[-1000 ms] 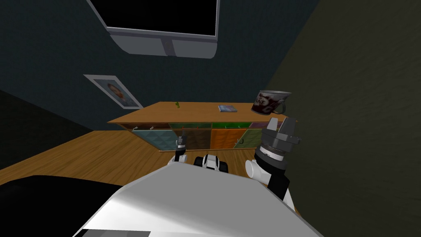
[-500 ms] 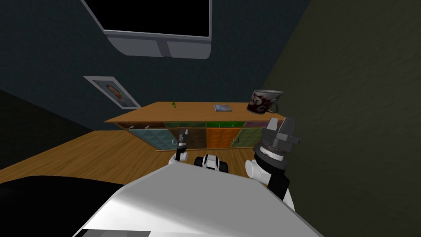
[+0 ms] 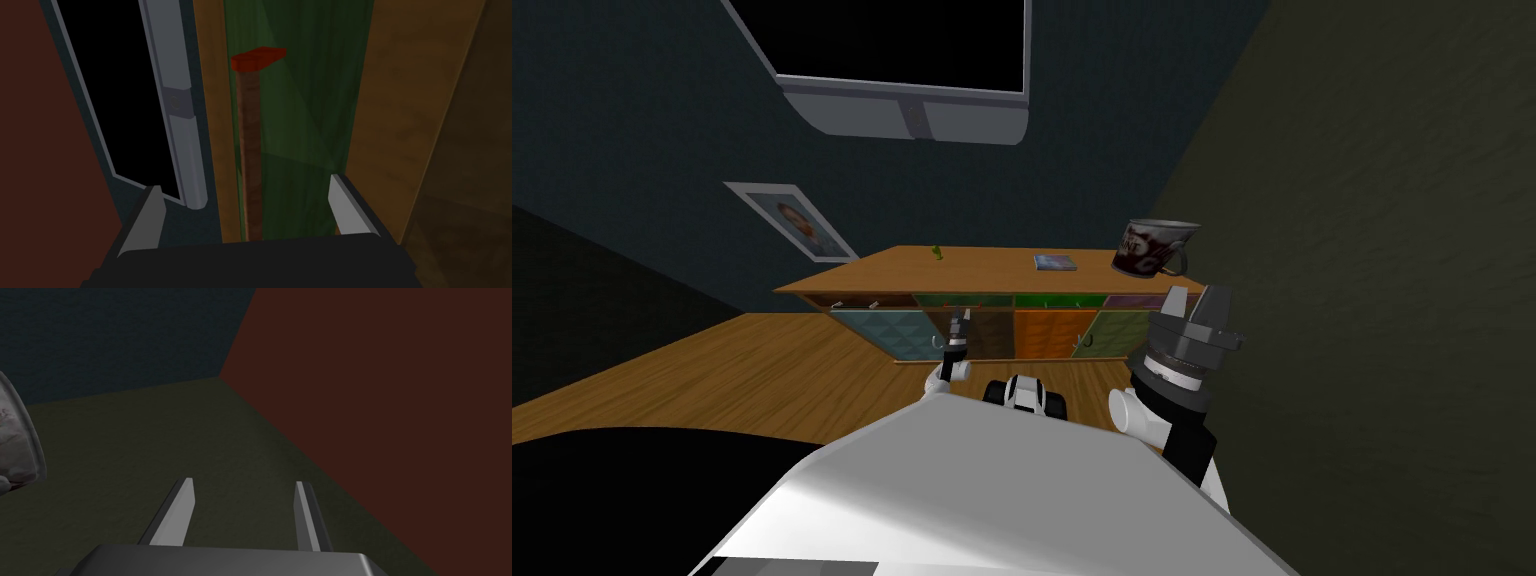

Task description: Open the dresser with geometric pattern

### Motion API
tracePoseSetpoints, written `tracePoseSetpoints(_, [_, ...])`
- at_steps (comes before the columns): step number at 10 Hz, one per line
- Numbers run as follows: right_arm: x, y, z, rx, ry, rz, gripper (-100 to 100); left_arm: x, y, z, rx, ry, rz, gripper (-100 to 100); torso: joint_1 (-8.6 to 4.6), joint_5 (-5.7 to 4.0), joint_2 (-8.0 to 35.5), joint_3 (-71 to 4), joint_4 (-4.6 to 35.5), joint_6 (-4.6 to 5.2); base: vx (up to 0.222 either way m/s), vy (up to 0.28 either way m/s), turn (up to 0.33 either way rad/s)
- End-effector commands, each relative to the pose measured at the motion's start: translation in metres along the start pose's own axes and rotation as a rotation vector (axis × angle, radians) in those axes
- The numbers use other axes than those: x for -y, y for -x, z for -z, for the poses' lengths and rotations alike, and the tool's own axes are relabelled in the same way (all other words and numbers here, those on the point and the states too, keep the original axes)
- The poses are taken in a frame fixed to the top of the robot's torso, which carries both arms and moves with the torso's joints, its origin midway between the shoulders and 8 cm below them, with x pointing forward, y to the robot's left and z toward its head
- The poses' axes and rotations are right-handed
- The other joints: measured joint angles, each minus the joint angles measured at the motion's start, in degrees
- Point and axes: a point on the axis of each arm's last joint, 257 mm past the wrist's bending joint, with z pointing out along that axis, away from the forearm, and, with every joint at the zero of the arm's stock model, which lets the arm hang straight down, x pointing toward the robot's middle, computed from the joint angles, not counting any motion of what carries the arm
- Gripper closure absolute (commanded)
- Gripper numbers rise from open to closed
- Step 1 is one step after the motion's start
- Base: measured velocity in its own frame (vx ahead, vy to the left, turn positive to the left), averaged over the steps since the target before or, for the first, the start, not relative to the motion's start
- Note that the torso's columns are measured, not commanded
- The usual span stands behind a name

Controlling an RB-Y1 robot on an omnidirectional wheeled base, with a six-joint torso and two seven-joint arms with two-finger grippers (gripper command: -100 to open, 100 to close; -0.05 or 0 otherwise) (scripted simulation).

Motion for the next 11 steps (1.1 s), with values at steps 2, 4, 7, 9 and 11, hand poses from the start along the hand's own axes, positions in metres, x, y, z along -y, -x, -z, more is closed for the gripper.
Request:
tracePoseSetpoints(2, [0.0,0.0,0.0,0.0,0.0,0.0,0,0.004,0.002,0.02,0.006,-0.012,-0.002,100,0.05,0.15,0.0,0.0,-0.2,-0.07,0.036,0.026,-0.034])
tracePoseSetpoints(4, [0.0,0.0,0.0,0.0,0.0,0.0,0,0.005,0.002,0.029,0.009,-0.012,-0.002,100,-0.07,0.11,0.2,0.1,-0.1,-0.08,0.03,0.027,-0.008])
tracePoseSetpoints(7, [0.0,0.0,0.0,0.0,0.0,0.0,0,0.004,0.007,0.019,0.004,-0.003,0.002,-100,0.15,0.18,0.4,0.2,-0.1,-0.09,-0.045,0.082,0.022])
tracePoseSetpoints(9, [0.0,0.0,0.0,0.0,0.0,0.0,0,0.004,0.008,0.017,0.004,-0.002,0.002,-100,0.21,0.23,0.3,0.2,-0.1,-0.08,-0.054,0.128,0.009])
tracePoseSetpoints(11, [0.0,0.0,0.0,0.0,0.0,0.0,0,0.003,0.01,-0.005,0.002,0.0,0.006,-100,-0.46,0.02,0.0,0.0,-0.2,-0.06,-0.012,0.005,0.02])
